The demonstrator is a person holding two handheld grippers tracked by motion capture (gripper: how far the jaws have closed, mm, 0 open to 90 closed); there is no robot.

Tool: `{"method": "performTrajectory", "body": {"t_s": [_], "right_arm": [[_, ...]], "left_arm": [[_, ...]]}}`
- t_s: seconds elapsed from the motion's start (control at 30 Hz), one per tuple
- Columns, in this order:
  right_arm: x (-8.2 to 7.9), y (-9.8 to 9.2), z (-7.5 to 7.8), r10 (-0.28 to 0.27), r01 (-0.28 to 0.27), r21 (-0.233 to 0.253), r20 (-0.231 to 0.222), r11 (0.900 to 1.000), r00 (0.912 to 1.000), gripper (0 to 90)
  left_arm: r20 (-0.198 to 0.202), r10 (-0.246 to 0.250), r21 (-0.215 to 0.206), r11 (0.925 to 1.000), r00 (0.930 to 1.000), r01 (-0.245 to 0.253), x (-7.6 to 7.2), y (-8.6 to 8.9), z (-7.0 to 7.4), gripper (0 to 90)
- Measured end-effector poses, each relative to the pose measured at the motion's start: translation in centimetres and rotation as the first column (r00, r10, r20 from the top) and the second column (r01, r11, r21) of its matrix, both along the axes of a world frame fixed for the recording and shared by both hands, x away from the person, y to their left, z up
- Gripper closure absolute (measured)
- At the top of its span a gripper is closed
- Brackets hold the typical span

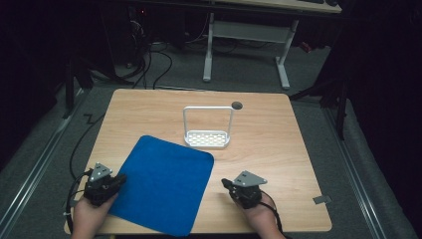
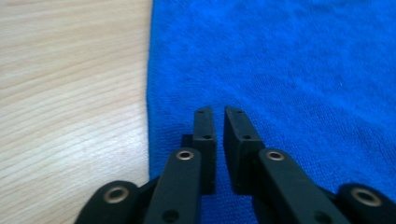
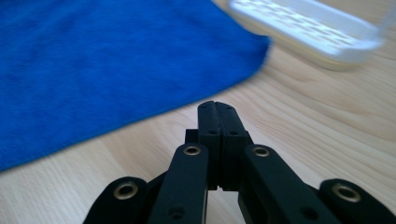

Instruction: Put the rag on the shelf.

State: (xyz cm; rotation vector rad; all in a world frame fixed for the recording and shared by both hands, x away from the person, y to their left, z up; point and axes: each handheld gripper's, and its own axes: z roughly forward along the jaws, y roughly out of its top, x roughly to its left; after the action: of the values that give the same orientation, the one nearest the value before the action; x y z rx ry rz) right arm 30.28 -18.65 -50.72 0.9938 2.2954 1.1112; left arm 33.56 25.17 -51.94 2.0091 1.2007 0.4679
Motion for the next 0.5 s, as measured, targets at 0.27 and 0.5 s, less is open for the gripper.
{"method": "performTrajectory", "body": {"t_s": [0.27,0.5], "right_arm": [[1.0,5.7,-1.3,0.125,-0.127,-0.047,-0.042,0.991,0.9913,90.0],[1.9,7.4,-2.0,0.128,-0.136,-0.093,-0.08,0.986,0.9885,90.0]], "left_arm": [[-0.043,-0.032,0.036,0.9988,0.9986,0.034,0.3,-0.6,-0.6,88.1],[-0.059,-0.046,0.016,0.9988,0.9972,0.047,0.3,-0.6,-0.8,86.5]]}}
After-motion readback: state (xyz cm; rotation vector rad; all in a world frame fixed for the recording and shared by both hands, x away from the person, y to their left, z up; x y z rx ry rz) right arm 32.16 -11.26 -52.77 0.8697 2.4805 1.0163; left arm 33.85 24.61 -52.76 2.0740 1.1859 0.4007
